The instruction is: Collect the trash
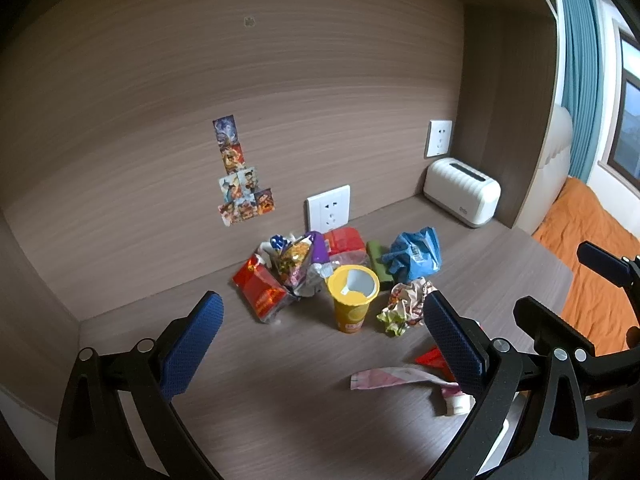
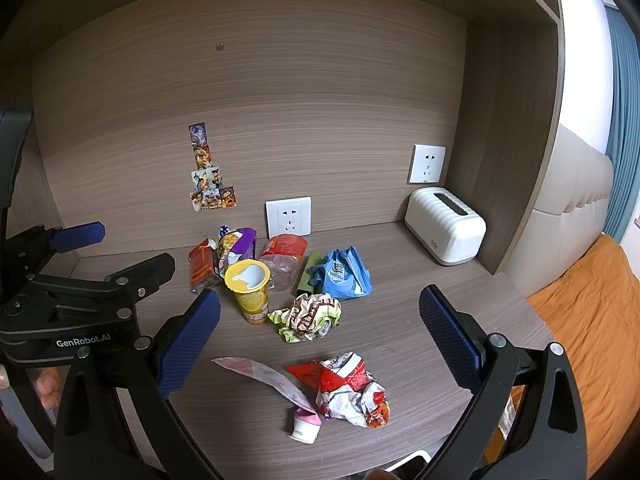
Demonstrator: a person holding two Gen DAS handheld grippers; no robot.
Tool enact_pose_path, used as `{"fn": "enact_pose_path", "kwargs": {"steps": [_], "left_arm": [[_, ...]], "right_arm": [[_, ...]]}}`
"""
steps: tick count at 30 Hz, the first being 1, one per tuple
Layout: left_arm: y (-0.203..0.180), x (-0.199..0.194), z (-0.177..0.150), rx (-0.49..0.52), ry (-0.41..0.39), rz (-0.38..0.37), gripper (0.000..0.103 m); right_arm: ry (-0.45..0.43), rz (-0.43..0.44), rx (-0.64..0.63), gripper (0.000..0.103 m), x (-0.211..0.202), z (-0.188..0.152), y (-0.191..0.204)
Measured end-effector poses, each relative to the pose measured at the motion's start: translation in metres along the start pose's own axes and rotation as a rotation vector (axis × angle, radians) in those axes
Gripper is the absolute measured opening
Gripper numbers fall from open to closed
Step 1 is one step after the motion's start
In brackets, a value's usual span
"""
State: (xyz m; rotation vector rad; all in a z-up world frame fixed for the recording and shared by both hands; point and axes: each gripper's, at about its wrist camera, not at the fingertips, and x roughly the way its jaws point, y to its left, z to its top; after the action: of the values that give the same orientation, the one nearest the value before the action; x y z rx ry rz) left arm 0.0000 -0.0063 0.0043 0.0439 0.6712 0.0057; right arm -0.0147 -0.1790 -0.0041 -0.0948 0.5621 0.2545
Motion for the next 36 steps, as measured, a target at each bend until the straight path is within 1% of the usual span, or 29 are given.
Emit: {"fn": "enact_pose_path", "kwargs": {"steps": [27,36], "left_arm": [[0.001,0.001,-0.002,0.001,0.001,-0.003,0.098],[0.007,0.006,-0.002,-0.008,0.011,-0.005,0.098]], "right_arm": [[0.004,0.006,0.006,0.099,0.002,-0.001,0.001],[0.014,0.015,0.012,0.099,0.011,-0.001,0.005]]}}
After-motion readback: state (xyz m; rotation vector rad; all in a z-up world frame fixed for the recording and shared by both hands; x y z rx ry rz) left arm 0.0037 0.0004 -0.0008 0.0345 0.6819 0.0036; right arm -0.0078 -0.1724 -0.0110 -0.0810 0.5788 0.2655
